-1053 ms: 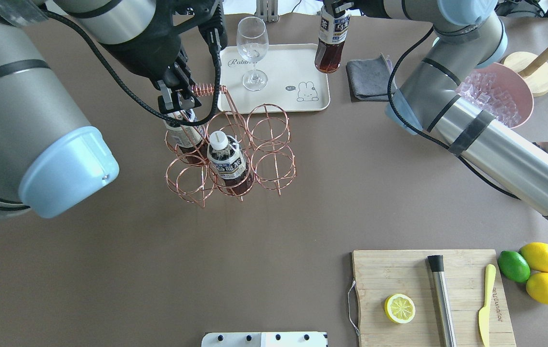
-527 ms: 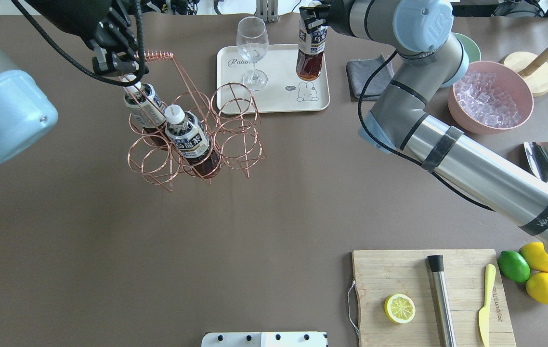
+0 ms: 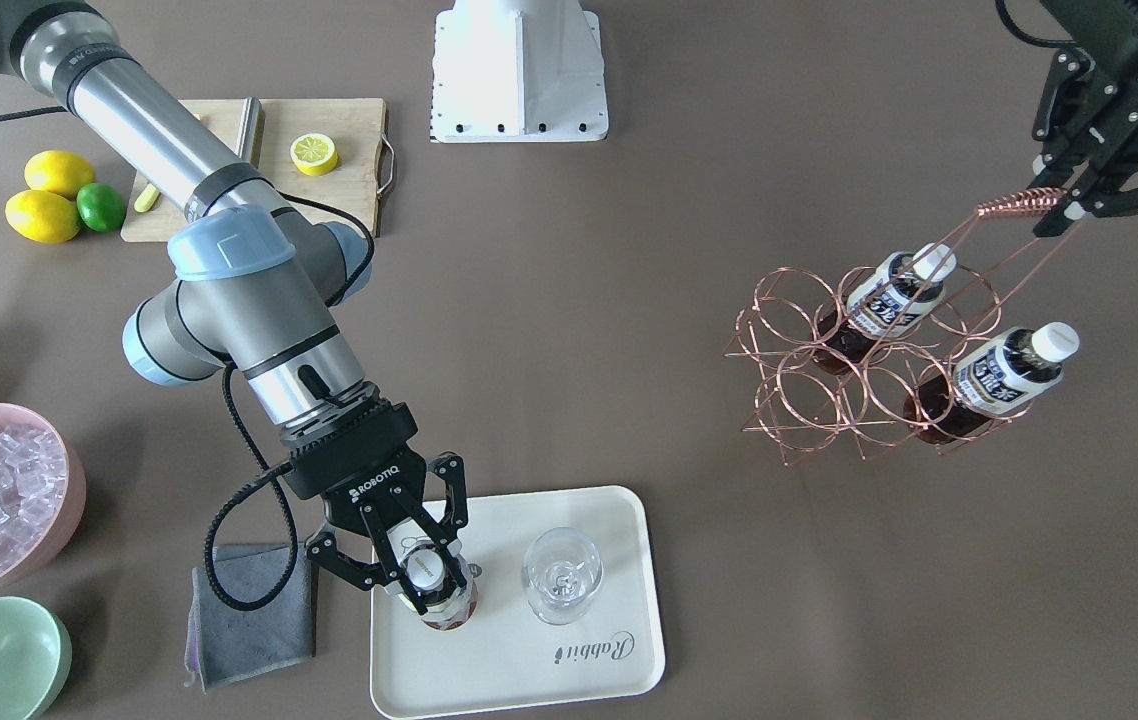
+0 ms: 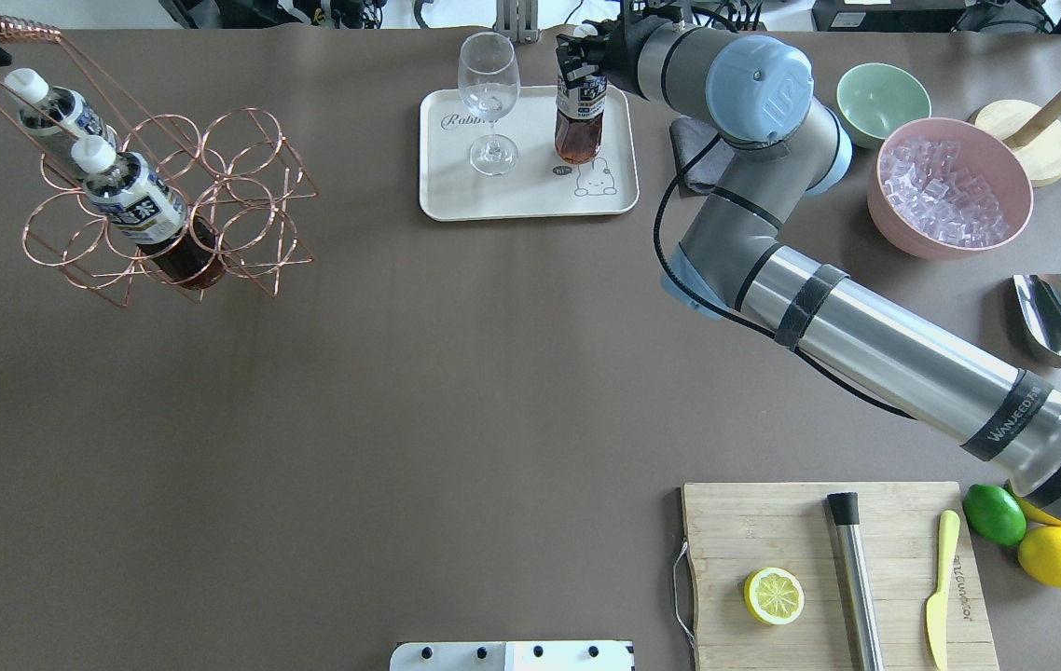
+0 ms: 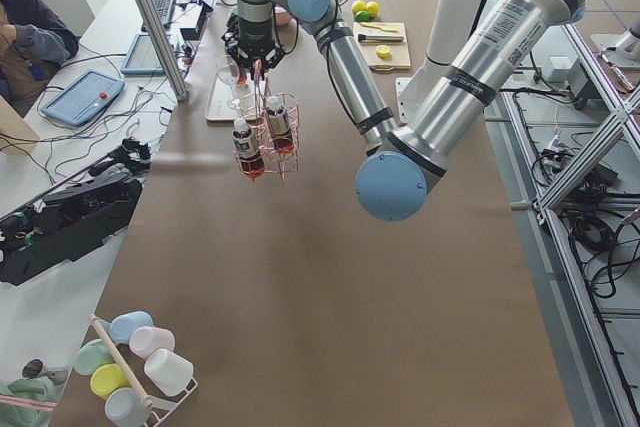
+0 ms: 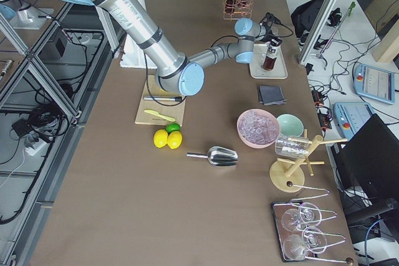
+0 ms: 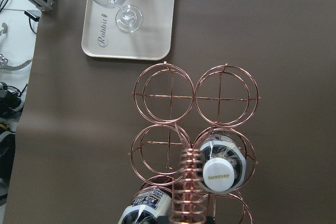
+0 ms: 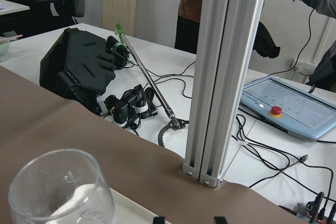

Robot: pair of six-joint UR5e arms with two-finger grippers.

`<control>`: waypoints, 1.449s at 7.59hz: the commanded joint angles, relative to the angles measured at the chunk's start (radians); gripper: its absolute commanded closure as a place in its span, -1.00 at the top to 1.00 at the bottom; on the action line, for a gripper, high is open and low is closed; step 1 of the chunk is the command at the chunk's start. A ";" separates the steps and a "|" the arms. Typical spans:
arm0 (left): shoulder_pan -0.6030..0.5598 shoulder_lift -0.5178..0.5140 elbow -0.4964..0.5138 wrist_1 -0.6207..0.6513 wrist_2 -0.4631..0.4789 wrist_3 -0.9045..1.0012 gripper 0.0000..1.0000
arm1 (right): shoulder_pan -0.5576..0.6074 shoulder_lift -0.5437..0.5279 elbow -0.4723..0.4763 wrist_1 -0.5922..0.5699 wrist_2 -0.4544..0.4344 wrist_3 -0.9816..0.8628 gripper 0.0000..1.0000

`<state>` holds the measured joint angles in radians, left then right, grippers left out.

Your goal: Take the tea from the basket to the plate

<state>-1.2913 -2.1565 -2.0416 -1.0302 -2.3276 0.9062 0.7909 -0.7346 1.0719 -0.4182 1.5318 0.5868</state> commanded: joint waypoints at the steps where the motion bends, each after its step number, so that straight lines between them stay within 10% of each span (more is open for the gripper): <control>1: -0.118 0.075 0.050 0.032 -0.003 0.204 -1.00 | -0.015 0.000 -0.017 0.015 -0.008 -0.001 -1.00; 2: -0.150 0.090 0.084 0.032 -0.003 0.268 -1.00 | -0.018 -0.002 -0.017 0.015 -0.016 -0.001 -1.00; 3: -0.176 0.098 0.124 0.032 -0.003 0.323 -1.00 | -0.018 0.001 -0.017 0.013 -0.015 -0.002 0.66; 4: -0.193 0.110 0.153 0.027 -0.004 0.365 -1.00 | -0.018 0.001 -0.015 0.015 -0.015 -0.002 0.99; 8: -0.220 0.113 0.318 -0.066 -0.003 0.460 -1.00 | -0.015 0.003 0.011 0.004 -0.004 0.001 1.00; 11: -0.235 0.113 0.443 -0.207 -0.003 0.465 -1.00 | 0.103 -0.084 0.288 -0.267 0.188 0.002 1.00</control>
<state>-1.5160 -2.0433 -1.6617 -1.1683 -2.3307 1.3669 0.8330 -0.7754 1.1991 -0.5223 1.6313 0.5824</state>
